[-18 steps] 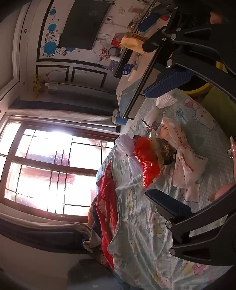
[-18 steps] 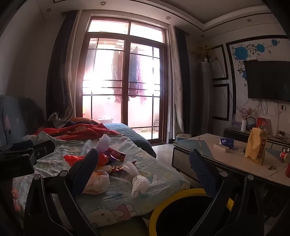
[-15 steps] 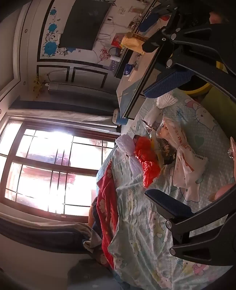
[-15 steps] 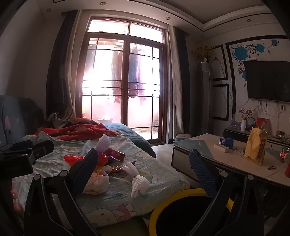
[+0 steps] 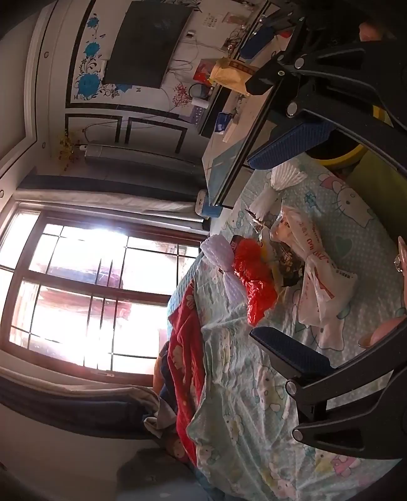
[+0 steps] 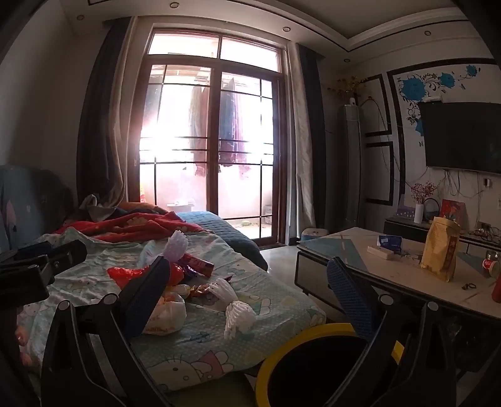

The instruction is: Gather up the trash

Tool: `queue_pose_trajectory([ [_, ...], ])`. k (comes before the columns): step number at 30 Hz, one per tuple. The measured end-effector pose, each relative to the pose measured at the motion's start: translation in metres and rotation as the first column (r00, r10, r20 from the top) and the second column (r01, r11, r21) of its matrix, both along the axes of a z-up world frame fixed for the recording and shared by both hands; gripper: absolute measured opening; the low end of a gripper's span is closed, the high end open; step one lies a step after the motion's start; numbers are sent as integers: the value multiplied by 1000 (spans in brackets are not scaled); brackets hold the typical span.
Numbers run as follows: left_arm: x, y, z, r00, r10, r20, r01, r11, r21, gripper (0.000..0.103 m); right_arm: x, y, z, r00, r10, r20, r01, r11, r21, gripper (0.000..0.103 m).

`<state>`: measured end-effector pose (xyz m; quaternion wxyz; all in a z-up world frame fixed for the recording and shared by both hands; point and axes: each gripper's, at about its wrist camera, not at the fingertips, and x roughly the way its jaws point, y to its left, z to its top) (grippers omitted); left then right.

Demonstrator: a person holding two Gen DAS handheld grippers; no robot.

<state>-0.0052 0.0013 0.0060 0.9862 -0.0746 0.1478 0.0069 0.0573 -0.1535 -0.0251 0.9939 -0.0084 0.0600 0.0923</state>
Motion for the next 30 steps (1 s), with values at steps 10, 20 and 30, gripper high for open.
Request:
queue_pose_trajectory([
  [10,-2,-3,1,1000,1,1,-1,1000,1,92,3,2,-3,1000,-2,-7,2,1000,2,97],
  [20,-2,-3,1,1000,0,2,0,1000,0,92,5,1,-4,1000,-3,-8,3,1000,5,97],
  [30,-2,-3,1,1000,0,2,0,1000,1,92,5,1,-4,1000,-3,-10,3,1000,6,97],
])
